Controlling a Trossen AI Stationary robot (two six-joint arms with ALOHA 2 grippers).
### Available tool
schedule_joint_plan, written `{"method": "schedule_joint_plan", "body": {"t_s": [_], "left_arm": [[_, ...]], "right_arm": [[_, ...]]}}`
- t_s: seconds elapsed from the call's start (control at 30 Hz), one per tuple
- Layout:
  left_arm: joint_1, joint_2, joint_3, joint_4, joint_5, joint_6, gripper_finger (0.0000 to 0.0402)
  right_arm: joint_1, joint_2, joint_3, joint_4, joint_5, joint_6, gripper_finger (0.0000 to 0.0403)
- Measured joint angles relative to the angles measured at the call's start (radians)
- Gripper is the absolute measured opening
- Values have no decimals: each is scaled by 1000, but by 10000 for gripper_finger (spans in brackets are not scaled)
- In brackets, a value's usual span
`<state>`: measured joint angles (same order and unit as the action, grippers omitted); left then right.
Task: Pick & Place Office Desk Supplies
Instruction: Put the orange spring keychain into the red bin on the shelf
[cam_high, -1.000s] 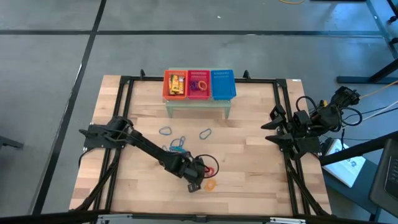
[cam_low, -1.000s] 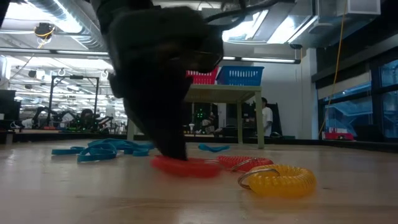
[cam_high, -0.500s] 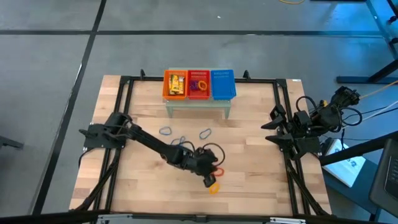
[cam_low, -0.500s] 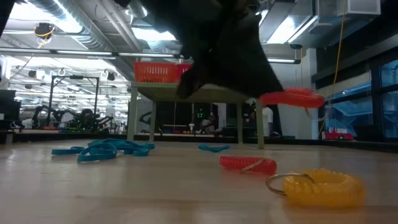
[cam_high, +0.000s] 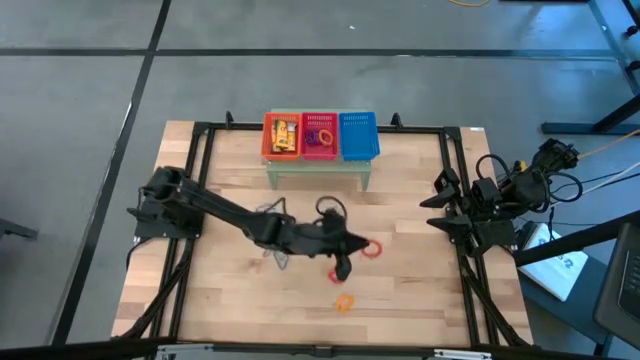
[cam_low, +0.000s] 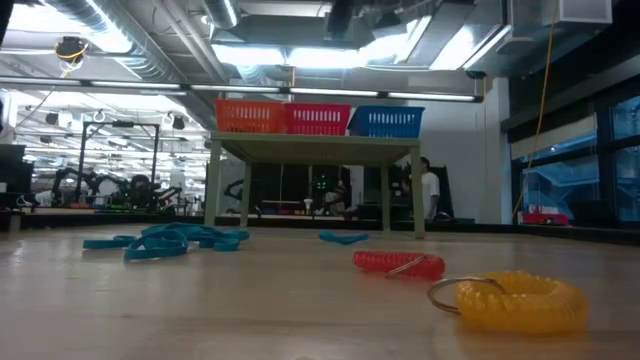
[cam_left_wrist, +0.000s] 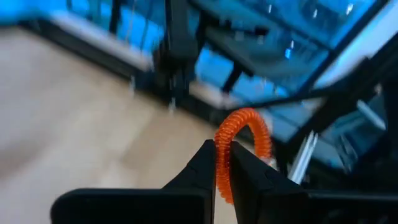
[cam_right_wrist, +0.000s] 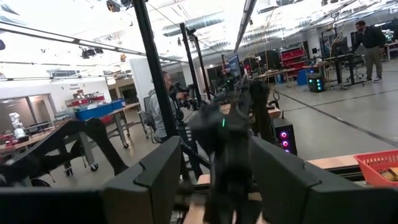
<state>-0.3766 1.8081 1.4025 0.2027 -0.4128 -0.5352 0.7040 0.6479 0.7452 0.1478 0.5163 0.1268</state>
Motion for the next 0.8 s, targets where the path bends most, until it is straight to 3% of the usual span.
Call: {"method": "schedule_joint_plan", "body": {"t_s": [0.63,0.8], "left_arm": [[13,-440,0,-2,-415,564,24],[39,-511,2,-135,-496,572,24]], "right_arm": [[0,0,0,0,0,-4,192],[0,0,0,0,0,-6,192]]}}
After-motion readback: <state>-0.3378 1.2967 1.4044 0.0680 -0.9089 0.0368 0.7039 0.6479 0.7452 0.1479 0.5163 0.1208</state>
